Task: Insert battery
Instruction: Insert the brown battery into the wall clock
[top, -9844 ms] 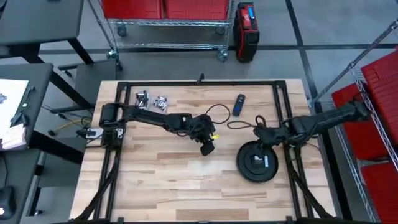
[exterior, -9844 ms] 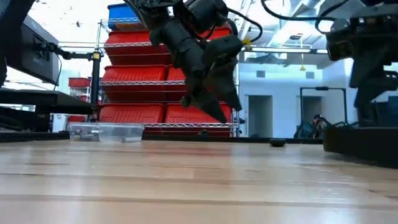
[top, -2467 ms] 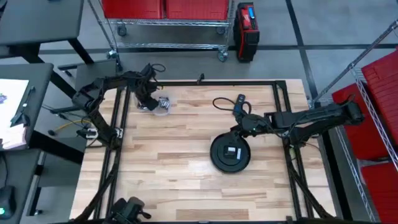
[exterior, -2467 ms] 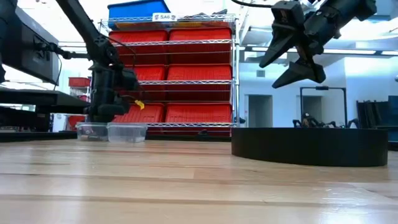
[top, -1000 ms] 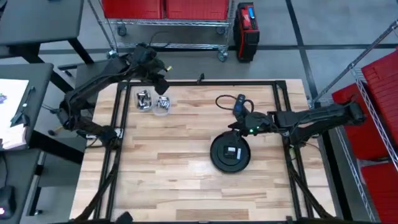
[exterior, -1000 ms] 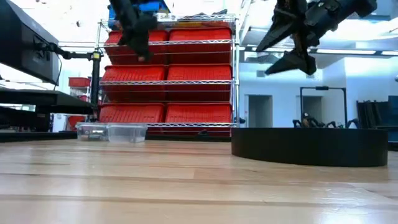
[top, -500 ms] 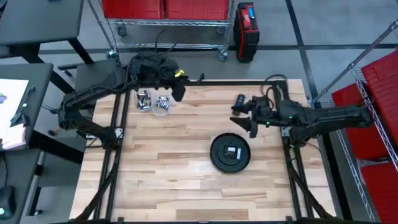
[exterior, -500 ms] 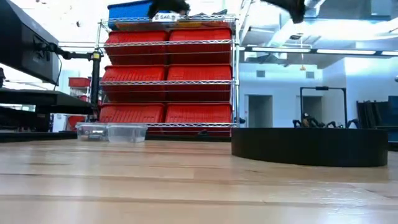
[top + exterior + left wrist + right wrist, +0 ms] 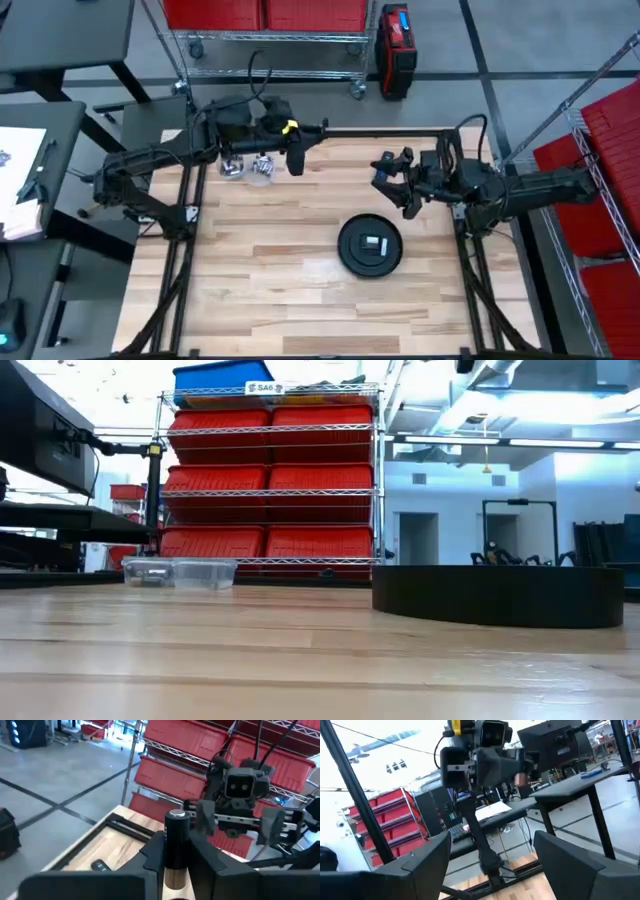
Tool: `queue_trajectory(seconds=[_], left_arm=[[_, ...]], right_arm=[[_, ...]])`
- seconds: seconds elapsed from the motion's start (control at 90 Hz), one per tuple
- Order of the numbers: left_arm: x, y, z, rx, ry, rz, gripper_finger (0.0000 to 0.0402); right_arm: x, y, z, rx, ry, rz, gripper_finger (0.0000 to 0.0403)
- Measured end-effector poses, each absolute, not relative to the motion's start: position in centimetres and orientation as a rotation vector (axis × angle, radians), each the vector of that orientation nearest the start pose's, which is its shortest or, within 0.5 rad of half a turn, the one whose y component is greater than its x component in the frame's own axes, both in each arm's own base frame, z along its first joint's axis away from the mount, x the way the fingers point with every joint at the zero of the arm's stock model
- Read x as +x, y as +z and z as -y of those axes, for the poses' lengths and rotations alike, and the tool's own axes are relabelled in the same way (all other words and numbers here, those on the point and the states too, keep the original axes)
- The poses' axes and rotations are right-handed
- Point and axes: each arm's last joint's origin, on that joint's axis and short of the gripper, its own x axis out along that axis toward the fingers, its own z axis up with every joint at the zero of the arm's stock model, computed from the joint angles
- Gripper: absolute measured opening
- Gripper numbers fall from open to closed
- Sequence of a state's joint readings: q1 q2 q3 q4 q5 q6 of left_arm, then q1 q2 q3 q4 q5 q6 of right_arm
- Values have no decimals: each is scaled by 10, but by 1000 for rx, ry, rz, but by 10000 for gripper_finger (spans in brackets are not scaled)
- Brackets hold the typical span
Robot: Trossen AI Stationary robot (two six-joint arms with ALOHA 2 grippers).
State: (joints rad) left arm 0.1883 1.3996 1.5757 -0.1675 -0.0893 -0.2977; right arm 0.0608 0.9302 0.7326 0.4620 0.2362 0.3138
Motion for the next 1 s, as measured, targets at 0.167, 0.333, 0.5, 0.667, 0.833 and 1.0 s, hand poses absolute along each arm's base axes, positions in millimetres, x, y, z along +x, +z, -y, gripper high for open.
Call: queue_trajectory(seconds=[0.167, 0.333, 0.5, 0.667, 0.833, 1.0], left_arm=[[302, 462, -57, -315, 270, 37, 41], [308, 458, -56, -318, 266, 21, 41], [310, 456, -55, -318, 266, 16, 41], [310, 457, -55, -318, 265, 18, 41], [310, 456, -55, -318, 265, 16, 41], [310, 456, -55, -318, 265, 16, 41]], right_arm=[[206, 352, -6, 351, -129, 296, 276], [206, 353, -7, 354, -123, 307, 276], [205, 355, -5, 356, -125, 332, 276], [205, 356, -2, 349, -142, 339, 276], [205, 356, -1, 348, -148, 340, 276], [205, 356, -1, 344, -149, 340, 276]])
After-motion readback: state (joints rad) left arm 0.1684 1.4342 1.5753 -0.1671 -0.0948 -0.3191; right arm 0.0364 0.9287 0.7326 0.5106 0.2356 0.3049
